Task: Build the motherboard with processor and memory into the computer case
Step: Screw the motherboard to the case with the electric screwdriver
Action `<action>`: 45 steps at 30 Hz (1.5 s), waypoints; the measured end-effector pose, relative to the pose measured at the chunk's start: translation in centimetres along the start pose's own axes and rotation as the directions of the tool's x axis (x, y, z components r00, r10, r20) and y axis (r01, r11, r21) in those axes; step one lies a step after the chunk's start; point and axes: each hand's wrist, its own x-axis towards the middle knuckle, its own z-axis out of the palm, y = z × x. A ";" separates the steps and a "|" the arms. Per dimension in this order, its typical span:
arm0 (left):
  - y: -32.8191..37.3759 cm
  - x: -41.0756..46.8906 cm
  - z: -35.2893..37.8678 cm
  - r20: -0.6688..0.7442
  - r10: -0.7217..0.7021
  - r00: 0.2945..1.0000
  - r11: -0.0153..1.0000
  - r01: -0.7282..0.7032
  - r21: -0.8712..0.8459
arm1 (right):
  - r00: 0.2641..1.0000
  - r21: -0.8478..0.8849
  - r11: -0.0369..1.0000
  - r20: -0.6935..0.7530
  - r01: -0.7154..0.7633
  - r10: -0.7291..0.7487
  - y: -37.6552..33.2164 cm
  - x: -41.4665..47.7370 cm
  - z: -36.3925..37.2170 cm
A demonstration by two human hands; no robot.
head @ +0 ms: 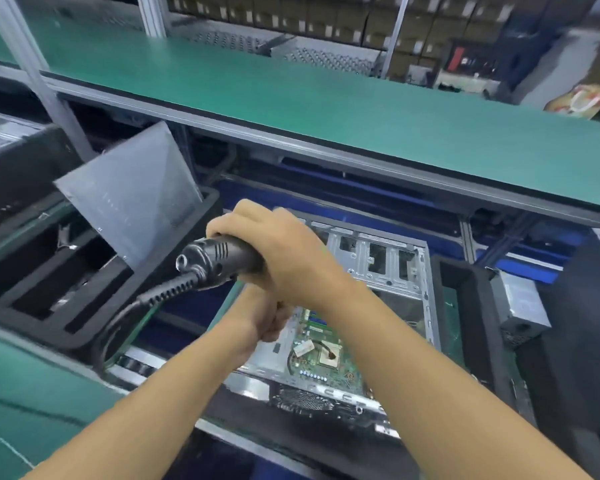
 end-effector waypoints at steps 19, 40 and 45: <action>-2.8 -4.4 -20.8 -0.179 -0.041 0.983 0.983 0.008 -0.182 | 0.899 -0.322 0.856 0.309 0.405 -0.310 -1.9 4.2 16.9; -26.2 -7.5 -28.2 -0.340 -0.459 0.821 0.638 0.038 -0.769 | 0.415 0.118 0.767 0.887 -0.631 0.204 -11.8 -2.9 38.0; -29.1 -6.4 -29.2 -0.658 -0.413 0.629 0.889 0.435 -0.142 | 0.371 0.032 0.703 0.866 -0.711 0.336 -13.5 -3.6 42.8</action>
